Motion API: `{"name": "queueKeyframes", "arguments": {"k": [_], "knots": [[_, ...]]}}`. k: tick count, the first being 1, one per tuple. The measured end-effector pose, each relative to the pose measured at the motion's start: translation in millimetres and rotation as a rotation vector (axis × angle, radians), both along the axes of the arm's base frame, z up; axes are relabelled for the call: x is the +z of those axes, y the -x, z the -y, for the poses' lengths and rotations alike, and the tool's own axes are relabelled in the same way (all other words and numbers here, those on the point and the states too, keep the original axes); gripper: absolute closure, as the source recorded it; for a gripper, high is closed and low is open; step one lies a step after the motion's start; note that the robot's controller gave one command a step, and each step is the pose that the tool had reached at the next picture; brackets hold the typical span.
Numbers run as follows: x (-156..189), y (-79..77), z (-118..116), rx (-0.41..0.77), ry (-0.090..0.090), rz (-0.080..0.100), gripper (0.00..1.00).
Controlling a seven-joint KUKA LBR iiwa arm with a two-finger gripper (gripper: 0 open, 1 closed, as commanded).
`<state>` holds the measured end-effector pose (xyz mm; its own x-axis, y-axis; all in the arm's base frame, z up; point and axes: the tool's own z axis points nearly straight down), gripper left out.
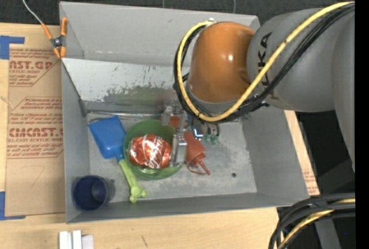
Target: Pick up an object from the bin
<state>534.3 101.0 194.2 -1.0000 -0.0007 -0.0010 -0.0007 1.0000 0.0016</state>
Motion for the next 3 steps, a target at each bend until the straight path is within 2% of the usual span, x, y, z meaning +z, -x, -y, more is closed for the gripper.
{"name": "queueKeyframes", "arguments": {"k": [1,2,3], "knots": [[0.0,0.0,0.0,0.000,0.000,0.000,0.00],[-81.0,33.6,-5.5,-0.026,-0.003,0.004,0.00],[-110.9,26.0,-51.8,0.033,-0.007,0.016,1.00]]}}
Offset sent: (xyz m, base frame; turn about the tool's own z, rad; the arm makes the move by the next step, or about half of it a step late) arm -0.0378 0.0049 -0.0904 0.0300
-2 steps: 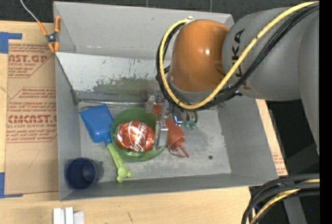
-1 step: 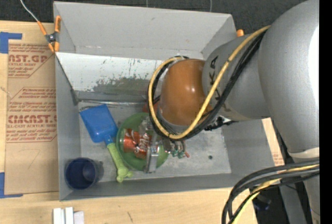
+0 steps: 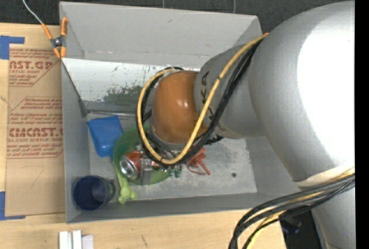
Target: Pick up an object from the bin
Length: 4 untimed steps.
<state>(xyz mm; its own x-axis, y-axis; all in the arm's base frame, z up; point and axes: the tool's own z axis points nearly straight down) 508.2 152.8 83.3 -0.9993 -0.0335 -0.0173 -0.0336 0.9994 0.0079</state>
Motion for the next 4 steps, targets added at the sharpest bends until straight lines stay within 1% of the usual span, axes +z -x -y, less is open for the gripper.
{"name": "queueKeyframes", "arguments": {"k": [1,2,3,4], "knots": [[0.0,-0.1,0.1,0.000,0.000,0.000,1.00],[90.1,4.1,13.3,-0.012,0.001,-0.007,1.00],[115.2,1.5,6.7,-0.013,-0.001,0.001,1.00],[161.4,-31.5,17.7,0.026,0.000,0.001,1.00]]}}
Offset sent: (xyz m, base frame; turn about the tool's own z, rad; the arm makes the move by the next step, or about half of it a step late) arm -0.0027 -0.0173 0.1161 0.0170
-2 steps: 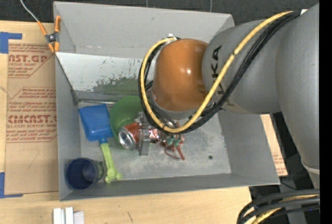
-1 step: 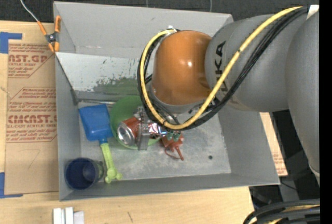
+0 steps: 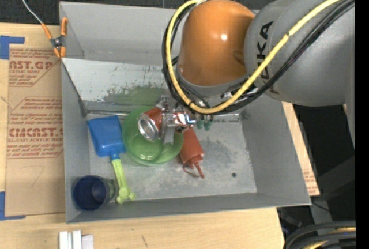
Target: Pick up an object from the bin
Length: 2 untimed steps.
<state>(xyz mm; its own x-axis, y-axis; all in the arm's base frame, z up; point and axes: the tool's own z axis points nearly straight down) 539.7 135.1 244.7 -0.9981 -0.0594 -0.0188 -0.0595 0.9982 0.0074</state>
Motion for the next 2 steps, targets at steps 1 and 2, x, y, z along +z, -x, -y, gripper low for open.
{"name": "queueKeyframes", "arguments": {"k": [1,2], "knots": [[-163.8,-29.5,-52.0,0.023,0.002,-0.003,1.00],[-163.8,-29.5,-52.0,0.023,0.002,-0.003,1.00]]}}
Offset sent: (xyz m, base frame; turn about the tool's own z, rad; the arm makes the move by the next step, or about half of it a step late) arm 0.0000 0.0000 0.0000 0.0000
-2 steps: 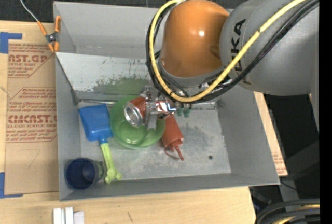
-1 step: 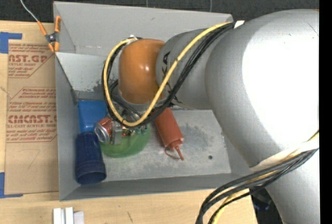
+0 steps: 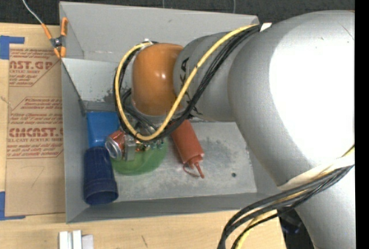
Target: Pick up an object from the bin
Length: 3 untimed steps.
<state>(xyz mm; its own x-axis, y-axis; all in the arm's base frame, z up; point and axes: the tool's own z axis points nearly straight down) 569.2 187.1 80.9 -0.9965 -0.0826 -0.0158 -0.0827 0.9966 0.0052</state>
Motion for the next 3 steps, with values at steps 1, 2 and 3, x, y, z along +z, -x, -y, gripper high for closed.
{"name": "queueKeyframes", "arguments": {"k": [1,2,3], "knots": [[1.2,1.4,-29.9,0.029,0.030,-0.017,1.00],[2.0,2.7,-21.8,0.025,0.013,-0.013,1.00],[4.8,2.5,-48.9,-0.051,0.037,-0.015,1.00]]}}
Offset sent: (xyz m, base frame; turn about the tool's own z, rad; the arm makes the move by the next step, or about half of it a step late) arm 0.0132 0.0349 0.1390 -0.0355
